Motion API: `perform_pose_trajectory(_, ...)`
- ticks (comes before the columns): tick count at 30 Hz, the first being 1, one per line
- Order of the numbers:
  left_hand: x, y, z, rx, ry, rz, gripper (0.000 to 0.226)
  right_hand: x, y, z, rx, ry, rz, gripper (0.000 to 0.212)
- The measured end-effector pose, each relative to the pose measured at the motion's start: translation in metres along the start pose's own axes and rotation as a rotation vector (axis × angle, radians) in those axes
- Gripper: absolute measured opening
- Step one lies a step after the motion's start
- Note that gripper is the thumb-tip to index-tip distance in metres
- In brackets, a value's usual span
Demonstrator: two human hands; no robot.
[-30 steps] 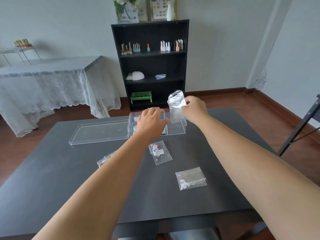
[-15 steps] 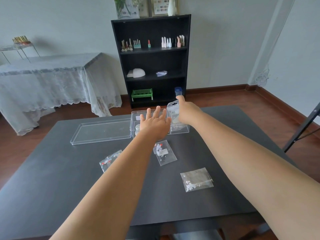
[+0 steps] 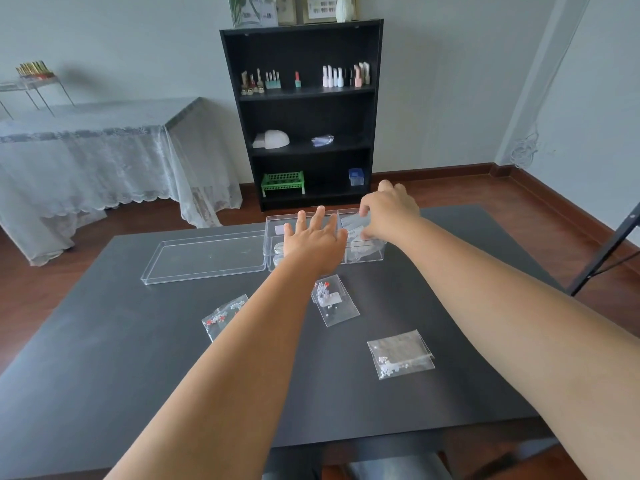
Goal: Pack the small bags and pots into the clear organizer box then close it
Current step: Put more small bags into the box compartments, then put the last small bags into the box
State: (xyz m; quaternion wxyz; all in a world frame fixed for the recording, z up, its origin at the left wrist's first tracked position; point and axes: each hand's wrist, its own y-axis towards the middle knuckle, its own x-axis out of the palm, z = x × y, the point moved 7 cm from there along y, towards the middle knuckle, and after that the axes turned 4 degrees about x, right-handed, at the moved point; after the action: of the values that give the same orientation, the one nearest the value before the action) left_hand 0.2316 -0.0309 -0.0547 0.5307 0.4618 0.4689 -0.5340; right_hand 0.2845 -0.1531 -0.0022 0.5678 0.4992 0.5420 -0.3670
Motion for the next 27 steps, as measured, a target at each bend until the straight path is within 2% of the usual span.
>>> perform_pose_trajectory(2,0.000,0.000,0.000,0.004,0.006,0.000,0.056,0.005,0.003,0.002,0.020,-0.107,0.010,0.034)
perform_pose_trajectory(5,0.000,-0.001,0.000,0.012,0.008,0.000,0.056,0.017,0.006,0.006,0.081,-0.131,-0.071,0.034)
perform_pose_trajectory(10,0.000,0.000,-0.002,0.014,0.004,-0.033,0.057,0.025,0.002,0.016,0.201,0.051,-0.189,0.036)
perform_pose_trajectory(12,-0.005,-0.004,-0.001,0.040,-0.052,-0.011,0.057,0.017,-0.006,0.022,0.188,0.196,-0.119,0.025)
perform_pose_trajectory(14,-0.020,-0.014,-0.003,0.087,-0.190,0.129,0.057,0.002,-0.021,0.032,0.150,0.369,0.079,0.025)
perform_pose_trajectory(16,-0.041,-0.036,-0.014,0.130,-0.322,0.352,0.052,-0.013,-0.047,0.037,0.092,0.532,0.261,0.022)
perform_pose_trajectory(17,-0.050,-0.051,-0.023,0.154,-0.357,0.453,0.048,-0.015,-0.060,0.037,0.059,0.614,0.295,0.021)
perform_pose_trajectory(19,-0.059,-0.080,-0.044,0.199,-0.402,0.550,0.039,-0.012,-0.081,0.028,-0.020,0.716,0.235,0.020)
perform_pose_trajectory(21,-0.054,-0.104,-0.070,0.183,-0.443,0.484,0.028,0.000,-0.094,0.009,-0.133,0.692,0.069,0.020)
perform_pose_trajectory(24,-0.033,-0.132,-0.111,0.038,-0.418,0.235,0.023,0.027,-0.102,-0.024,-0.216,0.567,-0.233,0.019)
perform_pose_trajectory(27,-0.015,-0.153,-0.139,-0.093,-0.348,0.012,0.048,0.048,-0.101,-0.044,-0.155,0.442,-0.382,0.054)
